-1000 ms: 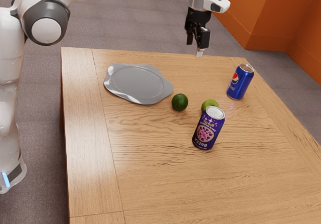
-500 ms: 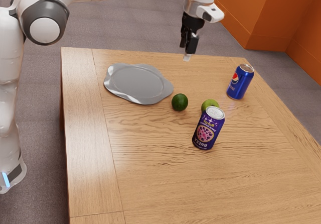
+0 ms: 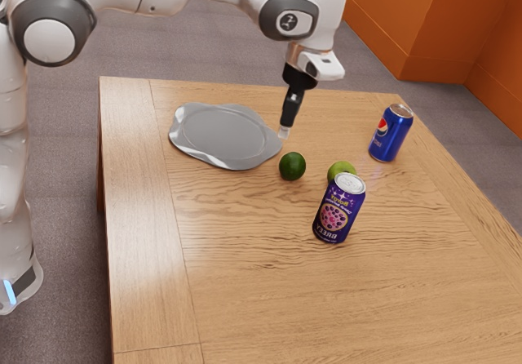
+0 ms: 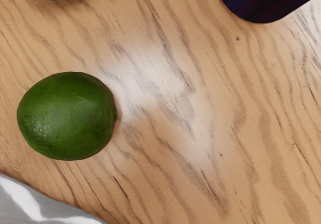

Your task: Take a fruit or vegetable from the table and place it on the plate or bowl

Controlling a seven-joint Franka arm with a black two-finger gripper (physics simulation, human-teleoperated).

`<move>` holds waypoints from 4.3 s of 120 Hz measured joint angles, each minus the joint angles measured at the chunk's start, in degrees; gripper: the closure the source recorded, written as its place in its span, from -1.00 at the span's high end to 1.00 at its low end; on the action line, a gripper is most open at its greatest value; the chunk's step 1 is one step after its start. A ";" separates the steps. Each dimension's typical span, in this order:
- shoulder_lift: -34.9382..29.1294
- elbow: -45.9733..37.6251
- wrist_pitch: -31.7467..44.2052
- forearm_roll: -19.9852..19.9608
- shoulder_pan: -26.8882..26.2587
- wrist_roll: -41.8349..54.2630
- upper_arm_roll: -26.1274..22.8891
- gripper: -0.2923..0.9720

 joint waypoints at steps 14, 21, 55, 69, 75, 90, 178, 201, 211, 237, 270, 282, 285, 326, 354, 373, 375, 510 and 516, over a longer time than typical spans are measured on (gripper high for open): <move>-0.28 -1.55 1.88 -0.85 0.40 1.81 -0.09 0.54; -0.51 -2.79 2.77 -1.17 0.51 2.59 -0.12 0.54; 0.96 -4.50 8.44 3.42 0.28 4.72 0.07 0.54; 2.61 -4.45 10.58 4.10 0.57 5.25 0.33 0.54; 3.19 -4.49 11.34 4.25 0.81 5.47 0.40 0.54; 4.11 -4.54 12.81 4.46 1.06 6.03 0.46 0.54; 5.66 -8.43 22.11 1.01 1.01 7.99 1.52 0.54; 6.86 -8.47 23.57 -0.54 1.00 8.22 1.53 0.54; 7.10 -8.47 23.92 -0.76 1.03 8.30 1.59 0.54; 8.63 -8.47 24.36 -1.79 1.01 8.63 1.59 0.54; 10.73 -8.47 24.50 -2.88 1.10 9.18 1.66 0.54; 11.19 -8.47 24.53 -2.96 1.13 9.33 1.69 0.54; 11.23 -8.47 24.54 -2.97 1.15 9.36 1.69 0.54; 11.11 -8.38 24.55 -3.25 1.02 9.30 2.49 0.04; 8.65 -8.10 22.36 -5.62 1.12 8.21 4.51 0.04; 1.86 -8.03 17.52 -4.20 1.04 6.34 4.53 0.05; 1.19 -8.03 16.88 -3.77 1.04 6.04 4.51 0.05; 5.57 -3.37 6.10 13.24 2.76 -29.13 11.25 0.29; 5.57 -3.37 6.03 13.07 2.75 -29.89 11.26 0.36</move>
